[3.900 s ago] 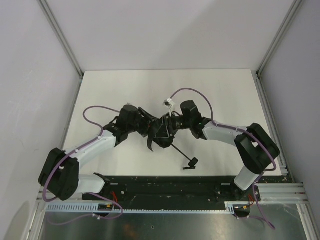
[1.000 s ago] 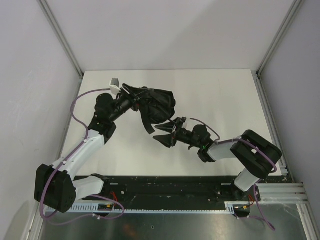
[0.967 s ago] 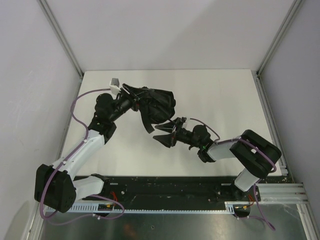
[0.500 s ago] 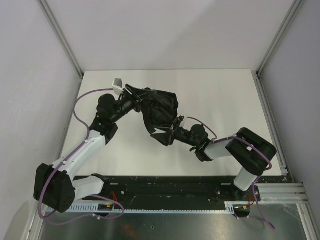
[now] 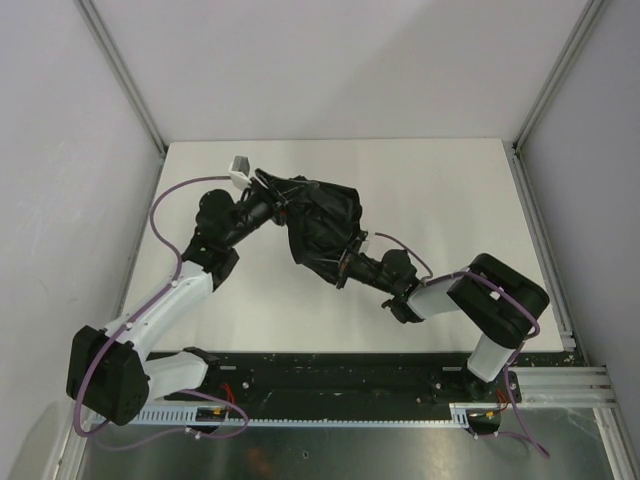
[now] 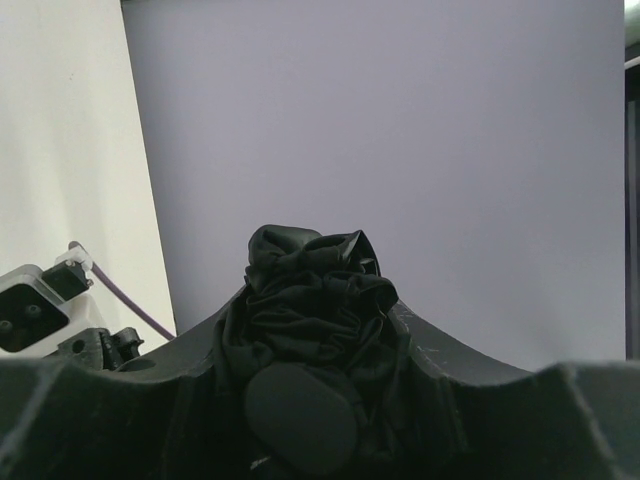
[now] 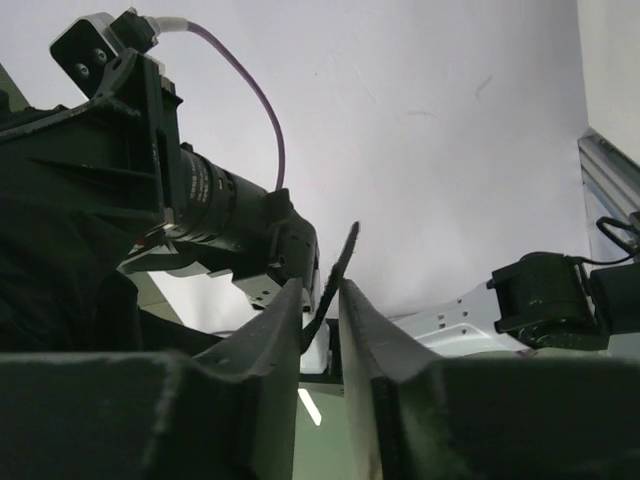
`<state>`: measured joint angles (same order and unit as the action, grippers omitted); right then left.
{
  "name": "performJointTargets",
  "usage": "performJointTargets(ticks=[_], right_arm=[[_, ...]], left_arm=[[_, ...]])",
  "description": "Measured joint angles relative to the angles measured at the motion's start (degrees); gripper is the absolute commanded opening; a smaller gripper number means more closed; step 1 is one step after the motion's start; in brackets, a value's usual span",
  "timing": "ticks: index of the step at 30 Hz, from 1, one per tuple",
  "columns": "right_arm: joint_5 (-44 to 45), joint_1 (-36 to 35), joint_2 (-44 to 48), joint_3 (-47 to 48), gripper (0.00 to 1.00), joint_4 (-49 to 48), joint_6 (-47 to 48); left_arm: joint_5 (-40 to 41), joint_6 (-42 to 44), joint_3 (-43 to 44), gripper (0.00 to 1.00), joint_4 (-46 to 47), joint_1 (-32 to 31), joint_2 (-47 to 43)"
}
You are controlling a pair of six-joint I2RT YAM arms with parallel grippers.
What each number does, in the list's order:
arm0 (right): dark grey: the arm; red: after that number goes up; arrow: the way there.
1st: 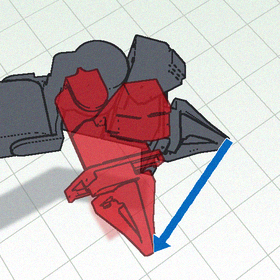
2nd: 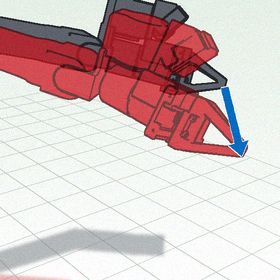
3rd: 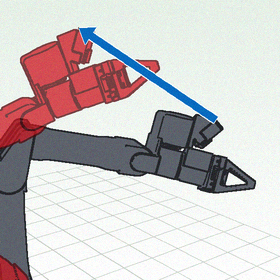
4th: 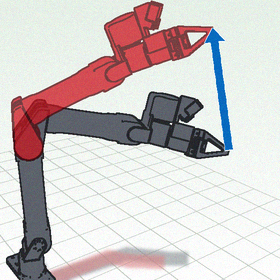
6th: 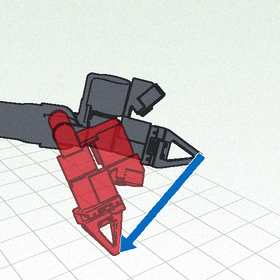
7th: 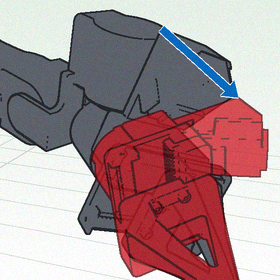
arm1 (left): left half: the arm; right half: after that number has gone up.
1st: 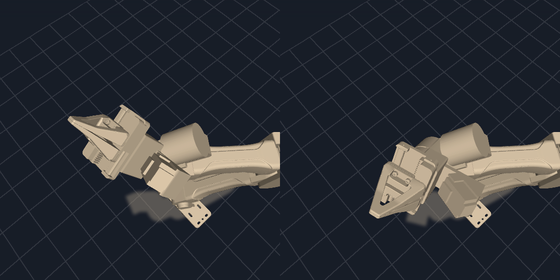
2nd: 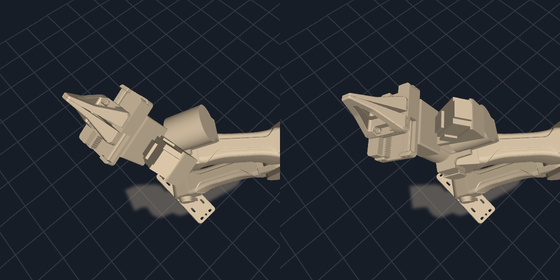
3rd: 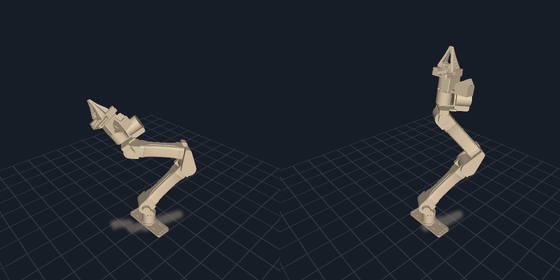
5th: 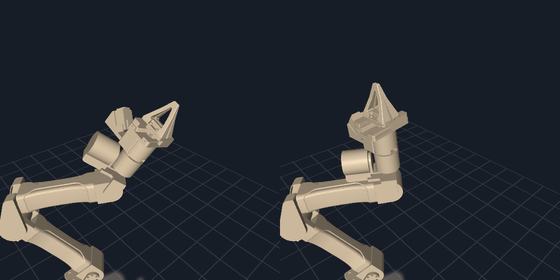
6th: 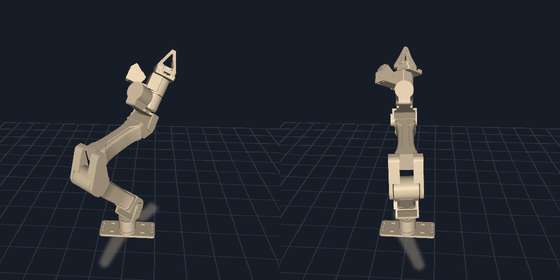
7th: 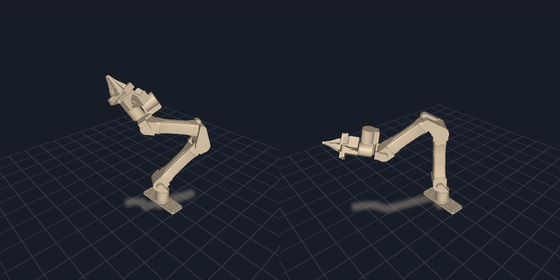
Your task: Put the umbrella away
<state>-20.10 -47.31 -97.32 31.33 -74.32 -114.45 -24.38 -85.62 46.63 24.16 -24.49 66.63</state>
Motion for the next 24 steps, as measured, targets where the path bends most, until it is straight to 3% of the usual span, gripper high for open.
performJointTargets(ticks=[1,3,8,12,18,24], right_arm=[[0.1,0.0,-0.2,0.0,0.07,-0.2,0.0],[0.2,0.1,-0.7,0.2,0.02,-0.3,0.0],[0.1,2.4,-2.5,0.2,0.0,-0.6,-0.2],[-1.4,8.9,-4.0,0.6,0.0,-0.2,4.6],[-7.1,18.1,-4.4,5.2,0.0,0.0,15.8],[-14.8,19.8,-4.4,10.2,0.0,-0.2,25.3]], left_arm=[[0.0,0.0,0.0,0.0,0.2,-0.1,0.0],[-0.1,-0.3,0.0,0.0,0.4,-0.3,0.0],[-1.0,-1.0,-0.5,0.0,0.9,-0.8,0.1],[-2.0,-0.9,-2.7,0.0,-0.9,-1.8,0.1],[-1.6,2.8,-4.5,0.0,-13.6,-2.8,0.1],[1.4,7.7,-4.5,0.0,-24.7,-3.0,0.1]])
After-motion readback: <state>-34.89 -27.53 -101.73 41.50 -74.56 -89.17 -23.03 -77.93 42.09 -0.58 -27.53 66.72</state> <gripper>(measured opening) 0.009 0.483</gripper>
